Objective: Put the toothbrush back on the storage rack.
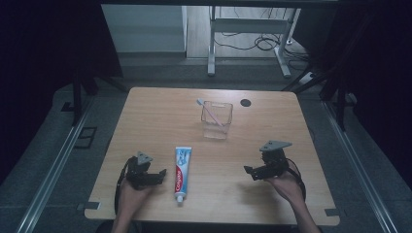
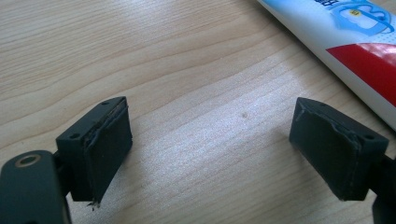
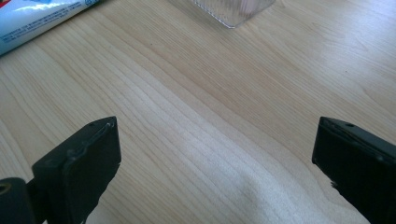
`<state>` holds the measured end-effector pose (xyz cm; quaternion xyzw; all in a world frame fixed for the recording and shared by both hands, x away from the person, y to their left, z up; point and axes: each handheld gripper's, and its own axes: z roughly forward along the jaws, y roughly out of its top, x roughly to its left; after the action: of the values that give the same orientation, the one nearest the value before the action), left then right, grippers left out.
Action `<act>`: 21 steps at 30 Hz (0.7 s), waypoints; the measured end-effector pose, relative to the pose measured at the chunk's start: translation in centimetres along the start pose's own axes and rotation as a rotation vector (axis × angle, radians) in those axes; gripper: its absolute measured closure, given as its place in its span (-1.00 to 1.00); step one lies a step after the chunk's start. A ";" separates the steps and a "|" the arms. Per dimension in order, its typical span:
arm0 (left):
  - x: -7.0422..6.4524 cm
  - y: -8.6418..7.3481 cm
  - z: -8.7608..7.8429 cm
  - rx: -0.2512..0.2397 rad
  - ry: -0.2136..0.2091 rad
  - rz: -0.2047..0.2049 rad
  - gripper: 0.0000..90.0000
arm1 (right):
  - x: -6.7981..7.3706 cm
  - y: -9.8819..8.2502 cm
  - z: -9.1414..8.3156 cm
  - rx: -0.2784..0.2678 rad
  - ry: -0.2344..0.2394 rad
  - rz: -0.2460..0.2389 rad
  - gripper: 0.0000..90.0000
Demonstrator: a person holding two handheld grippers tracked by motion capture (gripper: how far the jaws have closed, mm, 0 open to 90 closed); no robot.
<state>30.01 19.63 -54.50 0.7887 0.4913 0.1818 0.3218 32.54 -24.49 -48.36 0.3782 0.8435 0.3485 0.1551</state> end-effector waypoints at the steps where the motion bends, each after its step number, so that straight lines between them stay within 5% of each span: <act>1: 0.0 0.0 0.0 0.000 0.000 0.000 -0.71 | 0.0 -0.2 0.0 -0.002 0.002 0.004 -0.98; 21: 0.0 0.0 0.0 0.003 0.000 0.003 -0.71 | 0.3 -4.5 0.6 -0.003 -0.017 0.006 -0.99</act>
<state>30.01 19.65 -54.48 0.7898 0.4904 0.1816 0.3206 30.28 -26.16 -51.95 0.3836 0.8404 0.3470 0.1618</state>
